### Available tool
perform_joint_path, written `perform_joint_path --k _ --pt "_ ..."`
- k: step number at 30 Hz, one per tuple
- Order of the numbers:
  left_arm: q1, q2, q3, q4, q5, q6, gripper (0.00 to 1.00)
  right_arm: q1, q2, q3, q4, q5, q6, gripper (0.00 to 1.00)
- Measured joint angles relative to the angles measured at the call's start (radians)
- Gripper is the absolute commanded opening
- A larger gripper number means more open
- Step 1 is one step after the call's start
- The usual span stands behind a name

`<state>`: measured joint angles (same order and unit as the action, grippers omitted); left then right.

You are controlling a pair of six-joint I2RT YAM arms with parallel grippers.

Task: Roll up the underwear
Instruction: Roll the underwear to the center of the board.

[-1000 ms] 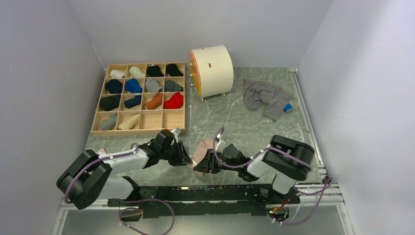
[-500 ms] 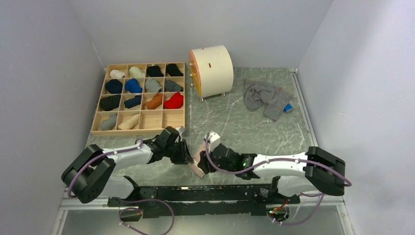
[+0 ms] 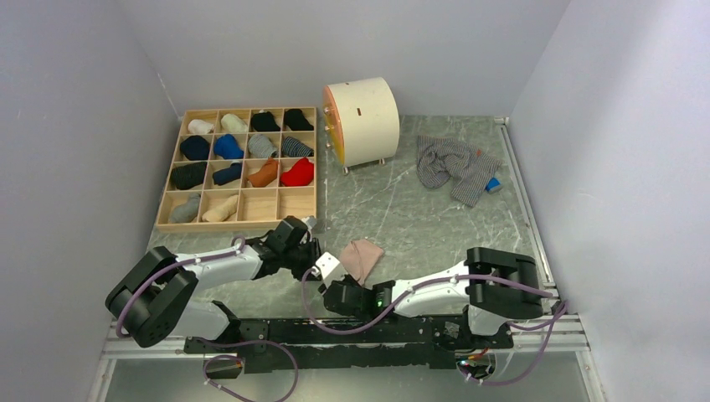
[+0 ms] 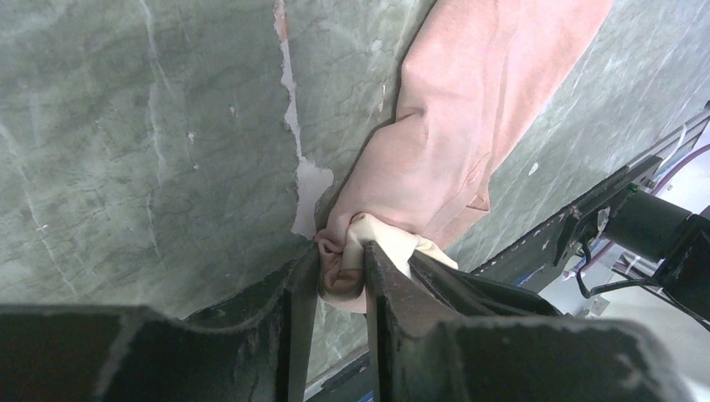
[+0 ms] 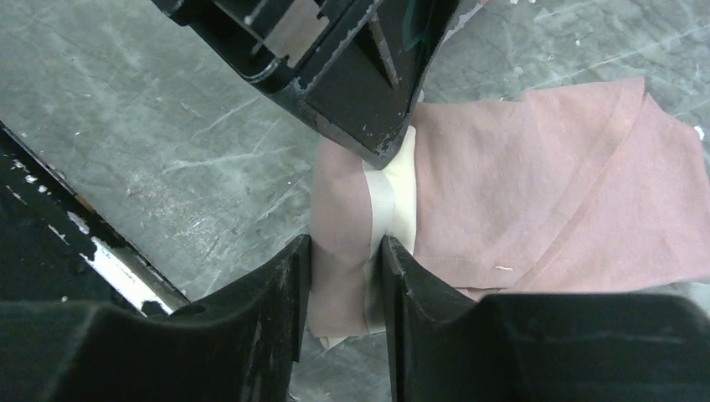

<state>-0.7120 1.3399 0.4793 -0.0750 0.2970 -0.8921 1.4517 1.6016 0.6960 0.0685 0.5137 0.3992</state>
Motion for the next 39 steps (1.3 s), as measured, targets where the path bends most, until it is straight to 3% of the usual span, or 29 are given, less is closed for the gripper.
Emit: perform_joint_path --k 2,5,8,11,17,20,24,27,29,33,35,39 --pt "0.0 0.0 0.0 0.0 0.0 -0.001 0.4 0.008 0.01 0.007 -0.008 0.023 0.0 0.2" --pt "-0.001 0.0 0.006 -0.002 0.003 -0.006 0.54 0.01 0.013 0.009 -0.01 0.035 0.014 0.11" --pt "-0.004 0.0 0.024 -0.011 0.009 -0.01 0.65 -0.013 -0.01 -0.031 0.051 -0.014 0.018 0.08" --pt "-0.005 -0.007 0.03 -0.013 0.016 -0.016 0.7 -0.113 -0.071 -0.134 0.201 -0.198 0.057 0.08" --pt "-0.005 -0.069 -0.038 0.057 0.025 -0.069 0.73 -0.297 -0.101 -0.328 0.539 -0.52 0.213 0.09" --pt "-0.005 -0.078 -0.06 0.092 0.033 -0.093 0.7 -0.328 -0.078 -0.395 0.68 -0.586 0.282 0.1" --pt "-0.005 -0.055 -0.059 0.105 0.036 -0.102 0.46 -0.349 -0.015 -0.459 0.867 -0.64 0.369 0.14" --pt "-0.007 -0.008 -0.042 0.097 0.034 -0.093 0.32 -0.358 0.014 -0.475 0.931 -0.663 0.412 0.23" --pt "-0.01 0.015 -0.032 0.095 0.035 -0.091 0.26 -0.362 0.012 -0.475 0.927 -0.667 0.422 0.33" --pt "-0.014 0.032 -0.019 0.082 0.031 -0.084 0.22 -0.363 -0.064 -0.44 0.797 -0.669 0.402 0.53" --pt "-0.016 0.034 -0.008 0.064 0.026 -0.075 0.22 -0.362 -0.142 -0.404 0.659 -0.651 0.364 0.58" --pt "-0.018 0.044 0.019 0.024 0.017 -0.063 0.22 -0.349 -0.284 -0.321 0.399 -0.568 0.268 0.55"
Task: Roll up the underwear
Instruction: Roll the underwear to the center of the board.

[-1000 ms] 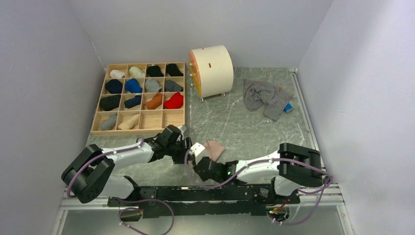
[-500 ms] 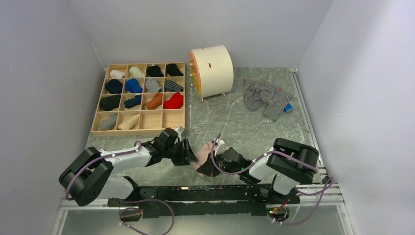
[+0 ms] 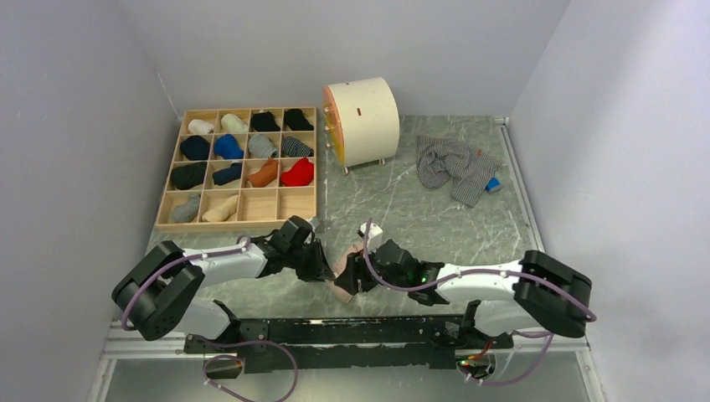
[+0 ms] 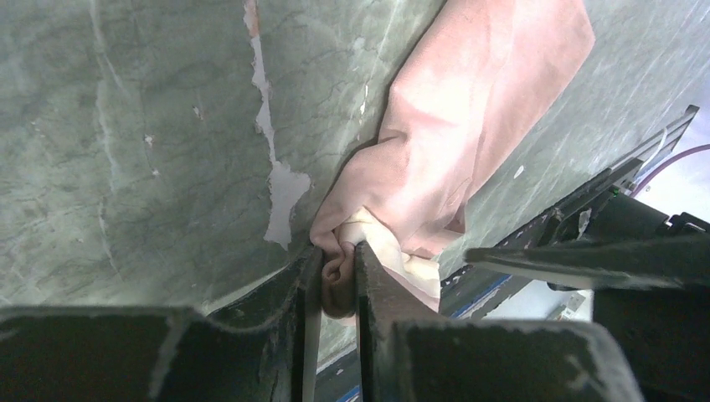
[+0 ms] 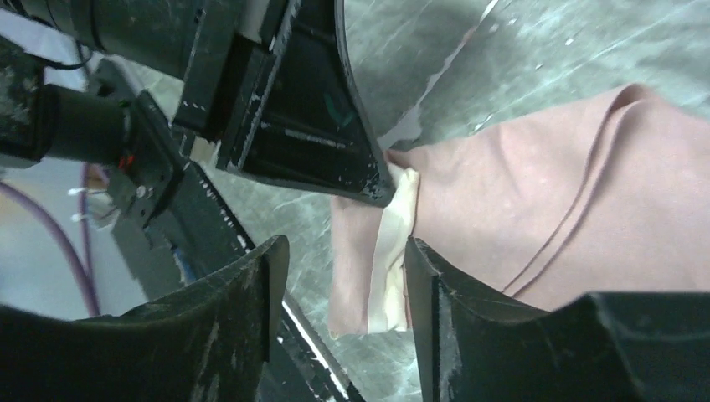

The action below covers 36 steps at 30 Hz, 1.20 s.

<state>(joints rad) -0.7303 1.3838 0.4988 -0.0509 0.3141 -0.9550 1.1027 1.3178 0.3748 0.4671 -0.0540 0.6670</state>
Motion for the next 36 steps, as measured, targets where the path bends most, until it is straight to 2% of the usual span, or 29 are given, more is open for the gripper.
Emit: perform_joint_path --k 2,5,10,14,16,18,21,23,26,32,36 --pt "-0.001 0.001 0.006 -0.013 -0.005 0.0 0.23 0.025 -0.034 0.047 -0.098 0.068 -0.049 0.49" --pt "-0.002 0.001 0.007 -0.016 -0.007 0.0 0.22 0.109 -0.04 0.097 -0.191 0.168 -0.1 0.48" --pt "-0.002 0.011 0.012 -0.016 -0.001 -0.002 0.22 0.262 0.066 0.201 -0.318 0.35 -0.143 0.47" --pt "-0.001 0.016 0.012 -0.013 0.006 -0.004 0.23 0.312 0.19 0.283 -0.402 0.476 -0.163 0.2" --pt "-0.001 0.016 0.013 -0.014 0.006 -0.004 0.27 0.33 0.229 0.31 -0.438 0.531 -0.164 0.11" --pt "-0.001 0.016 0.012 -0.014 0.006 -0.005 0.32 0.342 0.232 0.316 -0.447 0.558 -0.162 0.07" --pt "-0.001 0.016 0.013 -0.014 0.006 -0.011 0.52 0.344 0.232 0.308 -0.436 0.565 -0.158 0.03" --pt "-0.002 0.012 0.024 -0.015 0.011 -0.018 0.62 0.33 0.224 0.286 -0.396 0.537 -0.149 0.02" --pt "-0.005 0.003 0.035 -0.016 0.014 -0.025 0.7 0.258 0.166 0.186 -0.261 0.411 -0.113 0.01" --pt "-0.005 -0.034 0.04 -0.05 -0.008 -0.019 0.76 0.02 0.068 -0.051 0.044 0.083 0.026 0.02" --pt "-0.005 -0.047 0.034 -0.052 -0.016 -0.006 0.73 -0.106 0.072 -0.12 0.165 -0.091 0.1 0.04"
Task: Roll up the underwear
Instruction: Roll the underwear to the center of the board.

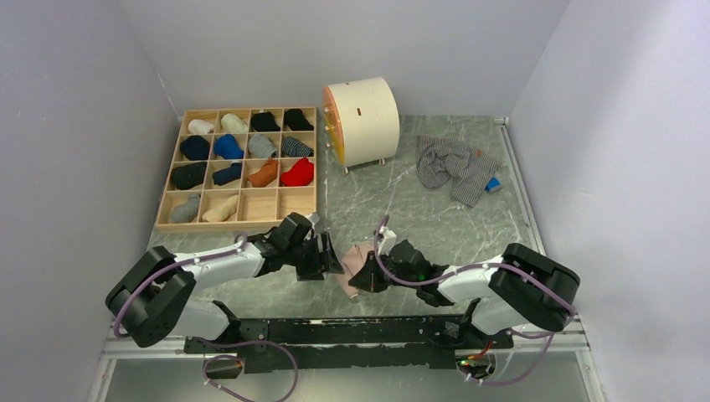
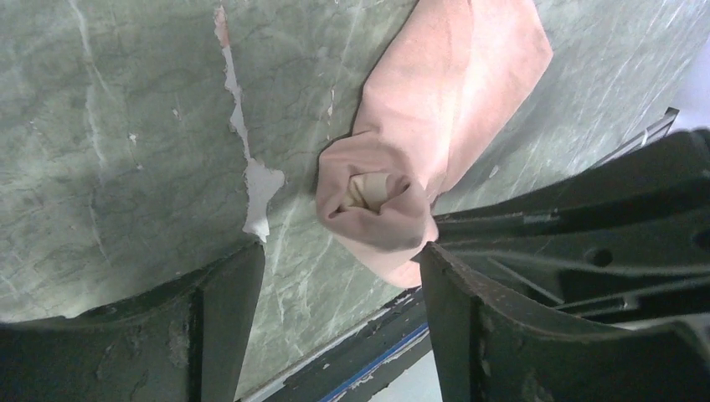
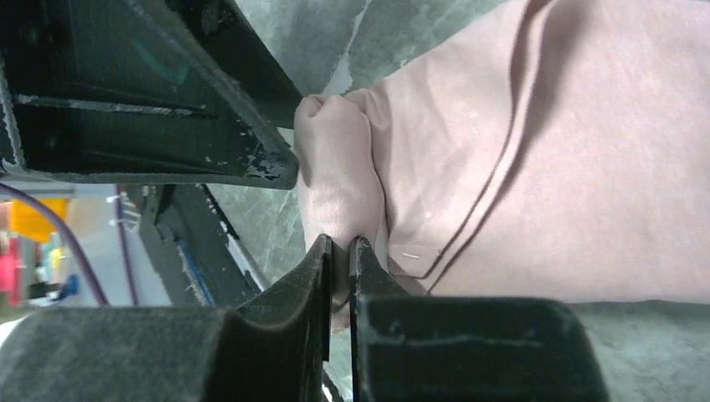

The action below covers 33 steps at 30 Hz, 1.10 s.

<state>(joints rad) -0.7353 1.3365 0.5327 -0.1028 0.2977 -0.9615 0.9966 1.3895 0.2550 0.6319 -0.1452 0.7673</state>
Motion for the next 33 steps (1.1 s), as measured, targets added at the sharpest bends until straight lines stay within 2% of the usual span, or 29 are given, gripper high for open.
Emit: perform_joint_path --k 6,12,14,15,17,20,22,27,33 --pt "0.0 0.001 -0.013 0.031 0.003 0.006 0.71 -0.095 0.045 -0.02 0.067 -0.153 0.045 0.07" --pt "-0.002 0.031 -0.016 0.105 0.023 0.002 0.72 -0.115 0.052 -0.005 0.047 -0.203 0.032 0.12" --pt "-0.004 0.04 -0.018 0.127 0.024 -0.002 0.63 -0.117 0.052 0.007 0.027 -0.211 0.019 0.16" --pt "-0.005 0.047 -0.018 0.136 0.024 -0.004 0.52 -0.117 0.052 0.014 0.014 -0.217 0.011 0.18" --pt "-0.011 0.068 -0.017 0.149 0.018 -0.005 0.39 -0.119 0.052 0.028 -0.01 -0.225 0.0 0.26" --pt "-0.018 0.115 -0.008 0.158 0.018 -0.019 0.31 -0.119 0.04 0.051 -0.069 -0.227 -0.029 0.41" --pt "-0.019 0.13 -0.004 0.165 0.019 -0.029 0.3 -0.119 0.012 0.074 -0.143 -0.215 -0.06 0.46" --pt "-0.021 0.141 0.002 0.165 0.018 -0.047 0.29 -0.075 -0.106 0.201 -0.414 -0.053 -0.18 0.49" --pt "-0.021 0.155 0.023 0.143 0.019 -0.051 0.29 0.178 -0.153 0.329 -0.601 0.294 -0.269 0.49"
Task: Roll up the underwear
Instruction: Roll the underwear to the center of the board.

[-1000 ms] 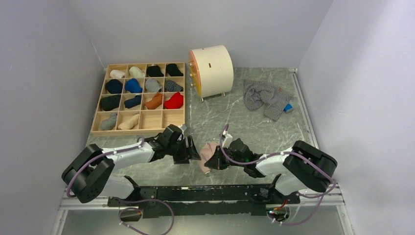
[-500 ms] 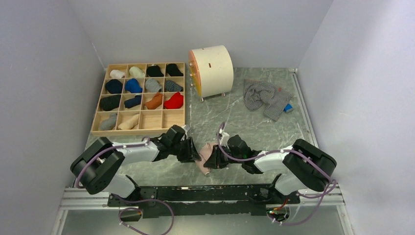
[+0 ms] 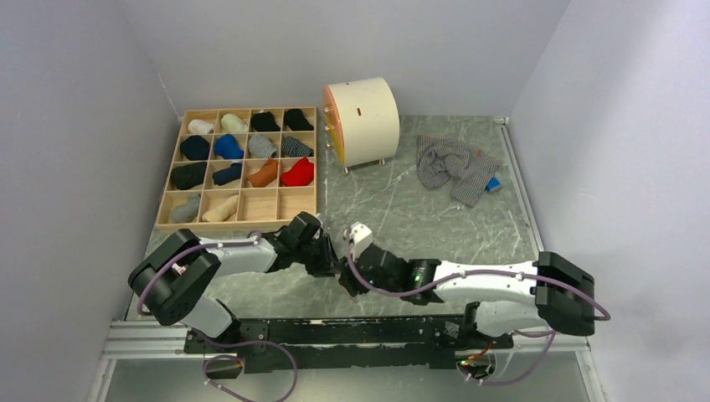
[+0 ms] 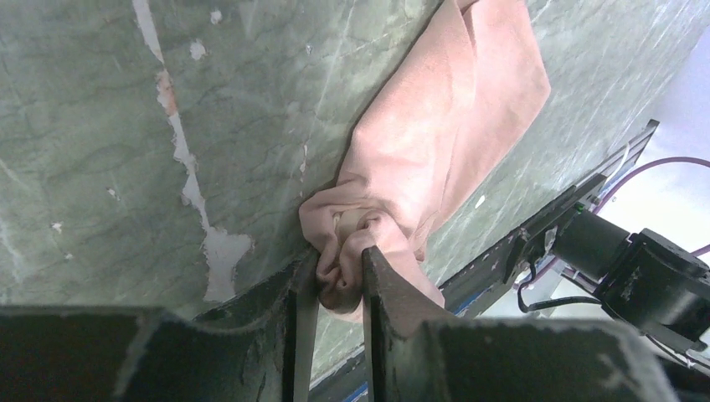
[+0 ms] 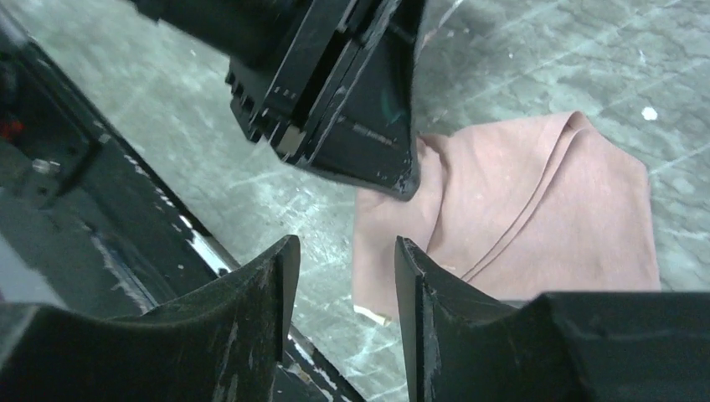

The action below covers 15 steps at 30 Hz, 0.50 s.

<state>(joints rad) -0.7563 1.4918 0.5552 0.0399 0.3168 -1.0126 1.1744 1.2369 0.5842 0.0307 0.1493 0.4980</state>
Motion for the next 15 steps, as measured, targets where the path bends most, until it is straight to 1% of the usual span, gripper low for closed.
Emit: perform_joint_path --k 1,4,8,9,10,12,13,15 --pt "0.0 0.004 0.004 -0.003 0.0 0.0 0.29 0.049 0.013 0.019 -0.031 0.066 -0.005 0.49" --pt "-0.002 0.006 0.011 -0.012 -0.001 0.0 0.29 0.146 0.077 0.06 -0.093 0.214 -0.017 0.49" --pt "-0.003 0.006 0.015 -0.02 -0.002 0.0 0.29 0.217 0.199 0.102 -0.144 0.344 -0.027 0.46" --pt "-0.003 0.007 0.016 -0.022 -0.003 0.0 0.29 0.227 0.225 0.109 -0.15 0.364 -0.028 0.42" --pt "-0.004 0.007 0.018 -0.024 -0.003 0.0 0.29 0.237 0.253 0.117 -0.158 0.388 -0.029 0.36" --pt "-0.004 0.007 0.019 -0.026 -0.005 0.0 0.31 0.251 0.299 0.13 -0.167 0.431 -0.036 0.21" --pt "-0.005 0.007 0.019 -0.027 -0.005 0.0 0.34 0.256 0.313 0.137 -0.171 0.446 -0.039 0.17" --pt "-0.005 0.007 0.023 -0.035 -0.008 0.0 0.45 0.267 0.329 0.15 -0.174 0.465 -0.036 0.12"
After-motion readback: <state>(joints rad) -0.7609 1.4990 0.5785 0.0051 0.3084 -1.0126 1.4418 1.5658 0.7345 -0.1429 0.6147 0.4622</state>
